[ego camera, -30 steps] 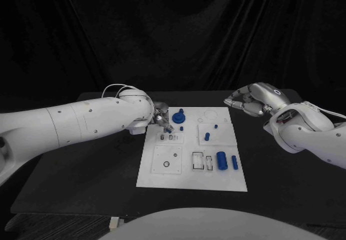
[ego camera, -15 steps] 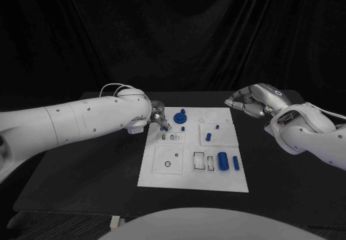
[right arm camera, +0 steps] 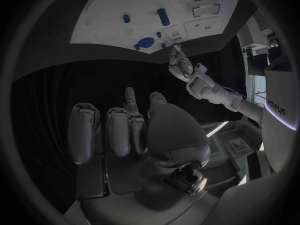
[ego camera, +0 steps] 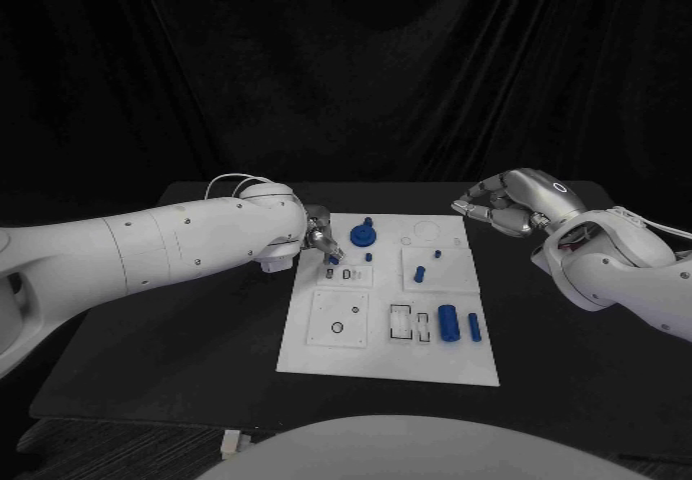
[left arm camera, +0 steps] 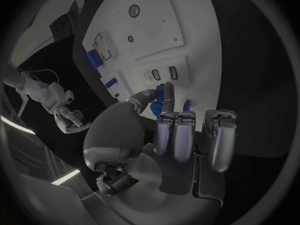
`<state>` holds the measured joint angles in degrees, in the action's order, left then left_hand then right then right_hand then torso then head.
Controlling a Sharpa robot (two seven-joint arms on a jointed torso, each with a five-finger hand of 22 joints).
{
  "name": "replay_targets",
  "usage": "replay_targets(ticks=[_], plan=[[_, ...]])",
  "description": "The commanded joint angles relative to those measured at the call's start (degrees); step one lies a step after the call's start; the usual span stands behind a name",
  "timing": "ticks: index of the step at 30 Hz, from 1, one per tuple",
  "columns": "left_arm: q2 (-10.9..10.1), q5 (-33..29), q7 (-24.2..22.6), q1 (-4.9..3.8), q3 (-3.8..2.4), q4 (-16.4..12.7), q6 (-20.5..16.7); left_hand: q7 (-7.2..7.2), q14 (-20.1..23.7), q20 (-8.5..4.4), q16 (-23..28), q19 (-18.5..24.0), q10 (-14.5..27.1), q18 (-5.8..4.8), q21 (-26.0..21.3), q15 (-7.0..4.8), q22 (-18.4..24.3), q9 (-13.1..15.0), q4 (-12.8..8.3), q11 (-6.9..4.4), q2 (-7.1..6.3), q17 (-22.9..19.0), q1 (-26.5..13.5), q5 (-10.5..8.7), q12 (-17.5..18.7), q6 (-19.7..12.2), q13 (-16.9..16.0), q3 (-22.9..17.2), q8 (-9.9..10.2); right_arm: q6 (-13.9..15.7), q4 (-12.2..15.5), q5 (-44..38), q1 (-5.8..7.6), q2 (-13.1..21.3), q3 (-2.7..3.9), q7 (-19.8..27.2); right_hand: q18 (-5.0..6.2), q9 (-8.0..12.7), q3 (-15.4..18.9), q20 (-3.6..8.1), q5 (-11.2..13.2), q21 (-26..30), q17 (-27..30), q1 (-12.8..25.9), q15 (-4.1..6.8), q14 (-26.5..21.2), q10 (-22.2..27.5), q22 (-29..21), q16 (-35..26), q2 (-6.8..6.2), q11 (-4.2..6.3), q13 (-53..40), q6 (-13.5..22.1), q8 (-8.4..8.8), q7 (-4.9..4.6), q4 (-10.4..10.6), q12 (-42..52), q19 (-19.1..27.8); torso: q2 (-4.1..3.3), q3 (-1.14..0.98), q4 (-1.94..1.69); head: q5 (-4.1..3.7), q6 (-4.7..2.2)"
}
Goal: Assemble the parts on the task board
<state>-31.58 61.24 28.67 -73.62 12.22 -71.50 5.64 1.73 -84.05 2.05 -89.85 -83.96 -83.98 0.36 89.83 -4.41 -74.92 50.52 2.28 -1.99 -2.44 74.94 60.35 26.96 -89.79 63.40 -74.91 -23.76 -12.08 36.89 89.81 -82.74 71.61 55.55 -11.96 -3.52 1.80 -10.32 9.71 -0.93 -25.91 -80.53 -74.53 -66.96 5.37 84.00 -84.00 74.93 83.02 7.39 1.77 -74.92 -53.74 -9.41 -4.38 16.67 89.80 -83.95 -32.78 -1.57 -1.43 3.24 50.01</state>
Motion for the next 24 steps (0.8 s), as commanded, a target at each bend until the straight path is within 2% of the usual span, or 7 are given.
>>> replay_targets(ticks=[1, 11, 24], plan=[[0.2, -0.9, 0.6, 0.30, -0.05, -0.1, -0.9, -0.26, -6.0, -0.24, -0.2, -6.0, -6.0, -0.36, 0.2, -0.35, -15.1, 0.1, -0.2, -0.39, 0.11, 15.1, -0.4, 0.14, -0.2, 0.0, -15.1, -0.4, 0.0, -0.4, 0.1, -0.2, -0.13, 0.0, 0.04, -1.1, 0.61, 0.1, 0.3, -0.34, 0.3, 0.3, 0.0, -0.3, -0.39, 3.4, -6.0, 11.9, -0.3, 0.38, -0.52, -15.1, 0.4, 0.20, -0.06, -0.1, 0.2, -2.8, 0.03, 0.00, 0.00, 0.00, -0.01], [0.7, -0.9, 0.3, 0.94, -0.04, 0.1, -1.4, -0.27, -6.0, -0.24, -0.2, -6.0, -6.0, -0.36, 0.2, -0.36, -15.1, 0.1, -0.2, -0.40, 0.19, 15.1, -0.5, 0.12, -0.2, 0.1, -15.1, -0.5, 0.1, -0.6, 0.1, -0.2, -0.14, -0.1, 0.04, -1.4, 0.62, 0.1, 0.3, -0.34, 0.3, 0.4, 0.1, -0.4, -0.40, 3.4, -6.0, 11.9, -0.3, 0.38, -0.52, -15.1, 0.4, 0.21, -0.06, -0.2, 0.2, -2.8, 0.08, -0.01, -0.01, 0.06, -0.01], [1.2, -0.9, 0.1, 1.11, -0.04, 0.0, -0.6, -0.29, -6.0, -0.26, -0.2, -6.0, -6.0, -0.36, 0.2, -0.37, -15.1, 0.1, -0.1, -0.42, 0.27, 15.1, -0.7, 0.03, -0.2, 0.2, -15.1, -0.6, 0.0, -0.6, 0.1, -0.2, -0.14, 0.1, 0.04, -1.4, 0.61, 0.1, 0.3, -0.34, 0.3, 0.4, 0.1, -0.5, -0.40, 3.4, -6.0, 11.9, -0.3, 0.38, -0.52, -15.1, 0.4, 0.20, -0.05, -0.2, 0.2, -2.8, 0.04, -0.01, 0.02, 0.11, -0.01]])
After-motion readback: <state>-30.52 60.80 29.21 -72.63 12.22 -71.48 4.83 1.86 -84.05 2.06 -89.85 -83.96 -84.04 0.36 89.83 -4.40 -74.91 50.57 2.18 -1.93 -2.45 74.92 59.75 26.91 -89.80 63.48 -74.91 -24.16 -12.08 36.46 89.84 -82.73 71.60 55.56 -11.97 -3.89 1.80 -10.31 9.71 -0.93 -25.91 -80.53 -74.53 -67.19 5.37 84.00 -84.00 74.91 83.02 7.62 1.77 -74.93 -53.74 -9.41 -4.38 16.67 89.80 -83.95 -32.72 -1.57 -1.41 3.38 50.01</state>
